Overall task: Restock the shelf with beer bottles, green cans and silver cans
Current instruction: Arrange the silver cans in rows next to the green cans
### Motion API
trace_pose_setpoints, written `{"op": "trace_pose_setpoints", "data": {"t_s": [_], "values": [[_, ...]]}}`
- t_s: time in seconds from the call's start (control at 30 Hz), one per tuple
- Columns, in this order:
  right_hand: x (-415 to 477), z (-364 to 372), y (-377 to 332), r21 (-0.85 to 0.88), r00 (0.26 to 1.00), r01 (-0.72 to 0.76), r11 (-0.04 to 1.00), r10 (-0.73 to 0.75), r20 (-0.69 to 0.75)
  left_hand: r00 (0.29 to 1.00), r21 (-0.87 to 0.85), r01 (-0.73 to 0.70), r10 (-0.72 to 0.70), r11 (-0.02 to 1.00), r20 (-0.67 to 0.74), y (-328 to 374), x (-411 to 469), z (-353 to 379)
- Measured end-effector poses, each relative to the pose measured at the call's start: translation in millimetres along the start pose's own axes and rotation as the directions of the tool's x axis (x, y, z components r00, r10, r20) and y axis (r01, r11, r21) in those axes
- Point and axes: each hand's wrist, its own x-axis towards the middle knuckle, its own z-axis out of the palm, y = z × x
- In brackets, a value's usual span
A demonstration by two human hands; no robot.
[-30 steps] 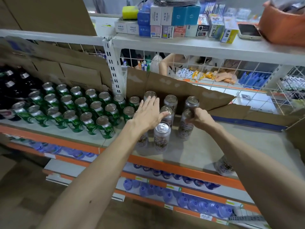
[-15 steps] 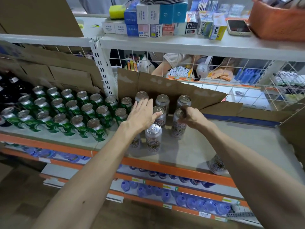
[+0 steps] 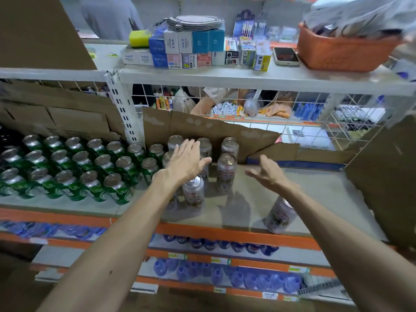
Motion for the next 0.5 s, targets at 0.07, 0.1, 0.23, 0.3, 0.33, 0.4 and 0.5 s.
{"op": "trace_pose_setpoints", "data": {"t_s": [0.07,0.1,0.23,0.3,0.33,0.4,0.5], "values": [[-12.8,-7.5,22.0,-0.016,0.998,-0.053,0.998,0.053,0.041,1.000,-0.012,-0.020,0.020,1.000,0.003,4.9,-1.8,1.8],[-20.1,-11.5,32.2,-0.001,0.995,-0.082,0.997,0.081,0.061,1.000,-0.021,-0.028,0.028,0.999,0.009,7.1,-2.4,3.4],[-51.3,-23.0,53.4,-0.022,0.964,-0.234,0.972,0.235,0.121,0.997,-0.052,-0.067,0.069,0.996,0.028,16.2,-7.3,11.9],[-64.0,-21.6,56.6,-0.035,0.963,-0.252,0.967,0.254,0.094,0.996,-0.049,-0.088,0.089,0.995,0.029,19.0,-11.8,13.9],[-70.4,-20.2,57.7,-0.034,0.966,-0.243,0.969,0.245,0.078,0.995,-0.049,-0.090,0.091,0.995,0.030,19.9,-15.0,13.7],[-79.9,-15.7,60.5,-0.028,0.971,-0.228,0.973,0.229,0.064,0.996,-0.057,-0.087,0.088,0.995,0.026,20.6,-21.4,12.7],[-90.7,-12.9,59.4,-0.013,0.978,-0.204,0.979,0.204,0.038,0.996,-0.060,-0.089,0.090,0.994,0.005,17.9,-31.4,7.6]]}}
